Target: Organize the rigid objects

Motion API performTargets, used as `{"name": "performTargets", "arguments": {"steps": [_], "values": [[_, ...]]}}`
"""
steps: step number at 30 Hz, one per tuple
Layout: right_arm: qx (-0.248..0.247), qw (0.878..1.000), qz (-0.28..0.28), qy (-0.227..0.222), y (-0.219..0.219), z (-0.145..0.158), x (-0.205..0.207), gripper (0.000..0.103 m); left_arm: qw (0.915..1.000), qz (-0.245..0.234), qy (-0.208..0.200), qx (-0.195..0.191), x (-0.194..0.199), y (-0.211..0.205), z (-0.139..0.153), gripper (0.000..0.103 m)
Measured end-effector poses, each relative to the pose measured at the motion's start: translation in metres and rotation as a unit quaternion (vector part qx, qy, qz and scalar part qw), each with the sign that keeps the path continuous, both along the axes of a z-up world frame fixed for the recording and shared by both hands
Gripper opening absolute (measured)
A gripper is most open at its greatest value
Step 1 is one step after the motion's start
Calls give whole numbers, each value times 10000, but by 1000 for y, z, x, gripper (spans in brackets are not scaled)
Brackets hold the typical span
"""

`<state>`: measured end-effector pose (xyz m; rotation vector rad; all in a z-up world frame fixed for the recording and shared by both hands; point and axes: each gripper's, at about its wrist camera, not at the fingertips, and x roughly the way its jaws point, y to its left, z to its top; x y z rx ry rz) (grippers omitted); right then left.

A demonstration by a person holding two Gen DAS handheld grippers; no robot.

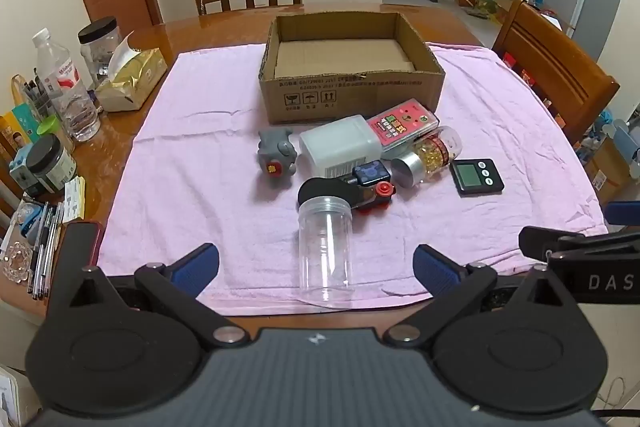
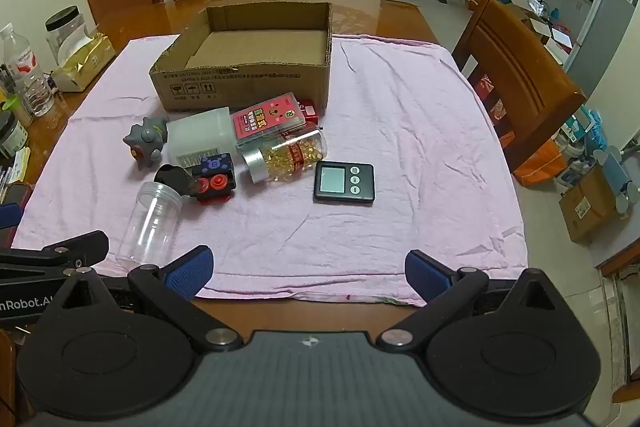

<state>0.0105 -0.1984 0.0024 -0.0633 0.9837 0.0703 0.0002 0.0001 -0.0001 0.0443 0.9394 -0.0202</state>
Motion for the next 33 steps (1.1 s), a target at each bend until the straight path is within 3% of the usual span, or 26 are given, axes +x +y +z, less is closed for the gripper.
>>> {"name": "performTargets", "arguments": {"steps": [33], "values": [[-8, 9999, 59, -137, -3, 8, -3, 103, 9999, -4, -119, 11, -5, -1, 6, 102]]}}
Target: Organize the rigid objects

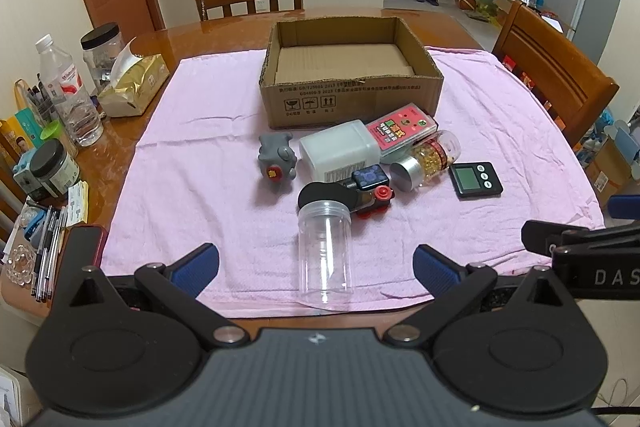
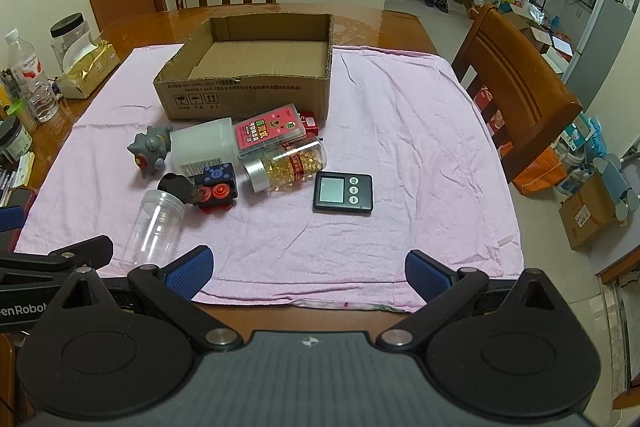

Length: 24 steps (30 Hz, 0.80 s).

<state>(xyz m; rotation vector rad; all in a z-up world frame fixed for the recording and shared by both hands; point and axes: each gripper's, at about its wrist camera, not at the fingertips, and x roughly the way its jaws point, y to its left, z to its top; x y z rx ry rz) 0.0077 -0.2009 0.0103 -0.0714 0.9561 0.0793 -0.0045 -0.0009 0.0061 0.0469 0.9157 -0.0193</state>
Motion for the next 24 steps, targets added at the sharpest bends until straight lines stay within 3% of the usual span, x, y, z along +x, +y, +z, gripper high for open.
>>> {"name": "performTargets", "arguments": {"steps": [24], "values": [[3, 10000, 20, -60, 0, 3, 3, 103, 10000, -42, -55, 61, 7, -3, -1, 102]]}}
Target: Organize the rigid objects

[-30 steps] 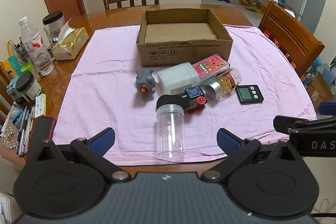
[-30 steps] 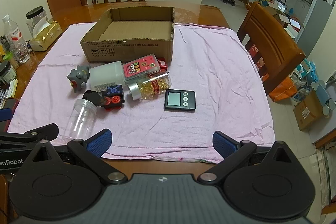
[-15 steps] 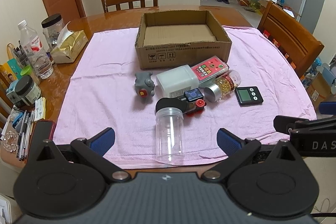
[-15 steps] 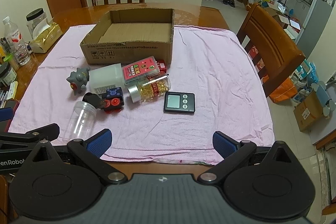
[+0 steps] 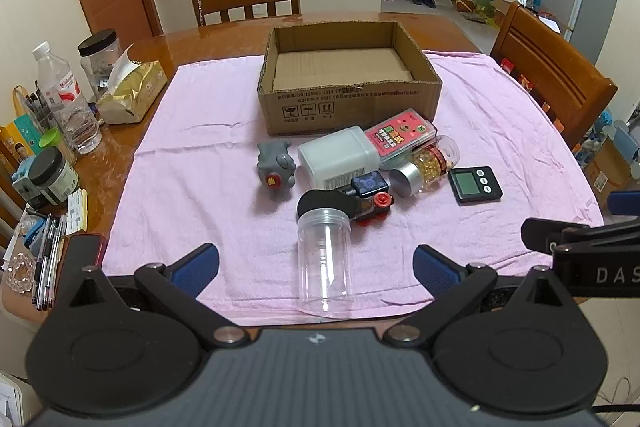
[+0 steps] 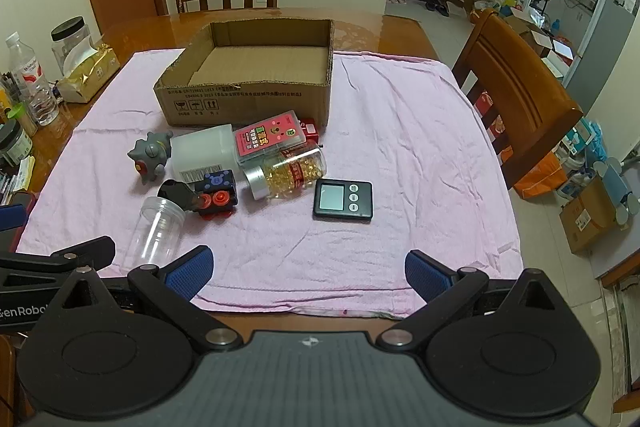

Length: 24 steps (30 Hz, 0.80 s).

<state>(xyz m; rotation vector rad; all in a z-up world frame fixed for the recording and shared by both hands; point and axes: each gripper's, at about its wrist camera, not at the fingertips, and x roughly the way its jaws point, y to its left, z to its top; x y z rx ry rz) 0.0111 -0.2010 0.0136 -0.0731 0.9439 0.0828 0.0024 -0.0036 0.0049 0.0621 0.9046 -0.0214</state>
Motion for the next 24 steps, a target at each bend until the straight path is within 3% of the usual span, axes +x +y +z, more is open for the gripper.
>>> {"name": "performTargets", "arguments": {"steps": [24], "values": [[-10, 9999, 23, -120, -1, 3, 0, 103, 9999, -54, -118, 25, 0, -1, 2, 102]]}}
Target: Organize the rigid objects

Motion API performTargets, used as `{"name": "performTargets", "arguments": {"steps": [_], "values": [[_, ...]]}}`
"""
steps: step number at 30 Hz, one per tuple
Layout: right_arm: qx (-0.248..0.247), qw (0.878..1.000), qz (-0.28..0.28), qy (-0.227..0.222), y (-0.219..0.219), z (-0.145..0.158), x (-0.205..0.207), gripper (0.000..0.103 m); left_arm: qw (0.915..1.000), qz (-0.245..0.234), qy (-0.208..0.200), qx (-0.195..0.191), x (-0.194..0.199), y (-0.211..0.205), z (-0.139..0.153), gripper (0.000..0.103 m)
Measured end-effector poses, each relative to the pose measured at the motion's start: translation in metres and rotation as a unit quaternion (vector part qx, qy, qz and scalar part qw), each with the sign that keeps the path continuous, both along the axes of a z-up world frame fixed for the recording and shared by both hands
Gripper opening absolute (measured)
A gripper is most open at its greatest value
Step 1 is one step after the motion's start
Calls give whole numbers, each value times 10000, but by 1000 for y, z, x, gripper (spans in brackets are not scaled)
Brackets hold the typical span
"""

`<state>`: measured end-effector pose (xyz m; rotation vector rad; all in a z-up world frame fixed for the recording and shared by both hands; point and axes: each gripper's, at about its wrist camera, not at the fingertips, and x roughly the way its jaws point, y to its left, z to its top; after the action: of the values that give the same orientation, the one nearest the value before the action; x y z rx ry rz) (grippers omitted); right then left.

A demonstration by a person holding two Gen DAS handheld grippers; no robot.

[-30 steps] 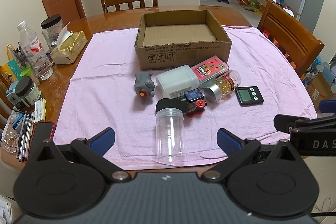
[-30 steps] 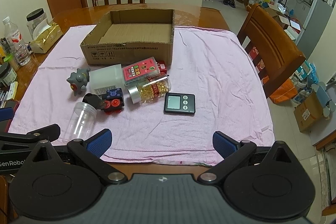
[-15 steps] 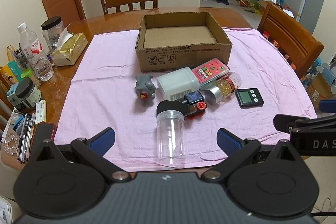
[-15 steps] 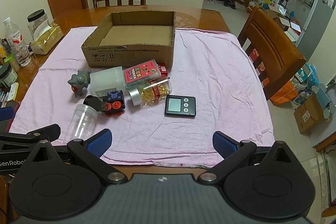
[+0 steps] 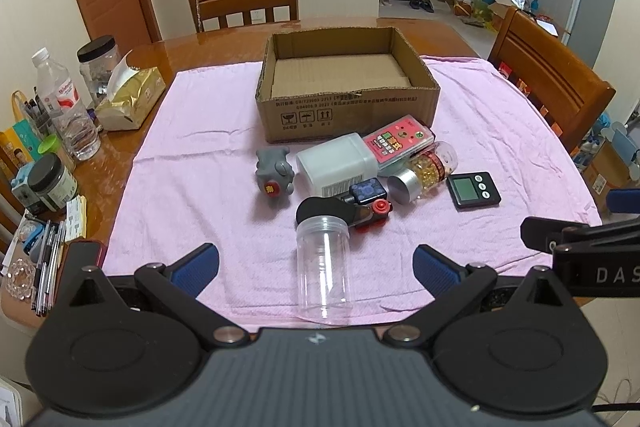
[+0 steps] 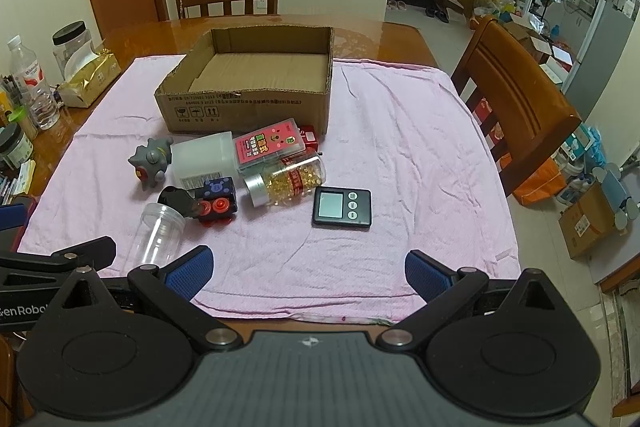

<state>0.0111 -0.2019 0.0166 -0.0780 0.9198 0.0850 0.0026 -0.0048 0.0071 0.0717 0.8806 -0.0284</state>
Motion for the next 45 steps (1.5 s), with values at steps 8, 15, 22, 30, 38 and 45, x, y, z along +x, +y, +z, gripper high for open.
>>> {"name": "performTargets", "arguments": {"steps": [8, 15, 22, 30, 38, 45], "values": [[-48, 9999, 57, -97, 1, -3, 0, 103, 9999, -102, -97, -30, 2, 1, -5, 102], [-10, 9996, 220, -195, -2, -16, -1, 103, 9994, -305, -122, -136, 2, 2, -22, 102], [137, 9992, 363, -124, -6, -42, -4, 103, 9990, -393, -99, -206, 2, 5, -49, 102], [220, 9989, 423, 19, -11, -66, -8, 103, 9993, -349, -13, 93, 5, 6, -84, 102], [273, 9983, 445, 244, -10, -84, -5, 103, 9990, -226, 277, 273, 15, 10, -117, 102], [296, 9978, 504, 301, -6, -88, 4, 103, 9983, -35, 470, 347, 13, 23, -126, 102]]}}
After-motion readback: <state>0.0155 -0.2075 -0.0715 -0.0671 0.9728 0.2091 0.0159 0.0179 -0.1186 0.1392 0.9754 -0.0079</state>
